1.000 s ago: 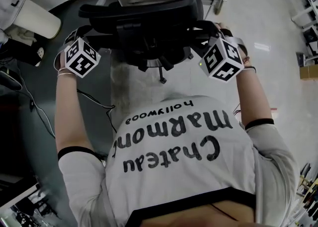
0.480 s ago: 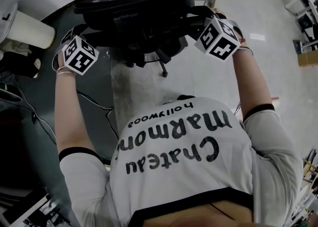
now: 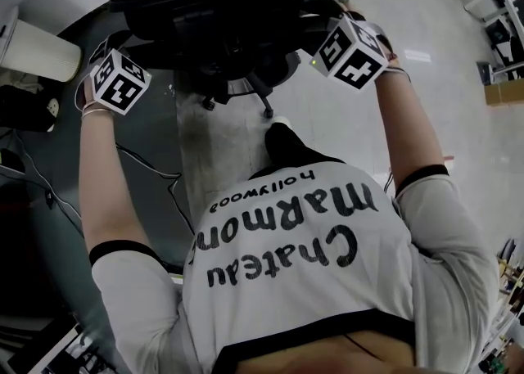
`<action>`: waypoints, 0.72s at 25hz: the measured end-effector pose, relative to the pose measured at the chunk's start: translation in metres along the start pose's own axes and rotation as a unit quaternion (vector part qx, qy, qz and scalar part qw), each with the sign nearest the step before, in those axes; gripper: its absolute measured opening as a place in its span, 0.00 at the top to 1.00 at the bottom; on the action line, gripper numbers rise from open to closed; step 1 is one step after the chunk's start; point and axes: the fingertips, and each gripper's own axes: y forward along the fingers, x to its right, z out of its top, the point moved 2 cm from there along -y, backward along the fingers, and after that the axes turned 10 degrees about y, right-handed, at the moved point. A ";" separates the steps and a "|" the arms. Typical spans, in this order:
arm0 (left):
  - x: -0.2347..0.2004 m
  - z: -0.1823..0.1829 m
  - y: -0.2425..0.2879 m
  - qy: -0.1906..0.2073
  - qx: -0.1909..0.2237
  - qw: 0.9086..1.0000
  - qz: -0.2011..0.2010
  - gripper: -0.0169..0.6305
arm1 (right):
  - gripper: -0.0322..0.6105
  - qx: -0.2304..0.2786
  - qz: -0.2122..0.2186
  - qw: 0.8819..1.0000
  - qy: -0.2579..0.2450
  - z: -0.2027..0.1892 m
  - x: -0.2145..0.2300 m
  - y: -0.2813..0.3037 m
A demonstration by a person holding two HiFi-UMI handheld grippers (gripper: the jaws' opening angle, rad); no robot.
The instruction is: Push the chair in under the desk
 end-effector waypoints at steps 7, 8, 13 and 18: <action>-0.010 -0.001 0.010 0.002 0.007 1.000 0.009 0.51 | 0.57 0.002 -0.016 1.000 -0.001 0.001 0.000 0.004; -0.010 -0.001 0.011 0.003 0.005 1.000 0.008 0.51 | 0.57 0.000 -0.016 1.000 -0.001 0.000 -0.001 0.004; -0.008 -0.002 0.020 0.001 0.007 1.000 0.008 0.51 | 0.57 -0.010 -0.013 1.000 0.003 -0.005 0.000 0.014; -0.012 -0.007 0.030 -0.004 -0.002 1.000 -0.013 0.50 | 0.57 -0.015 -0.015 1.000 0.001 -0.003 0.005 0.025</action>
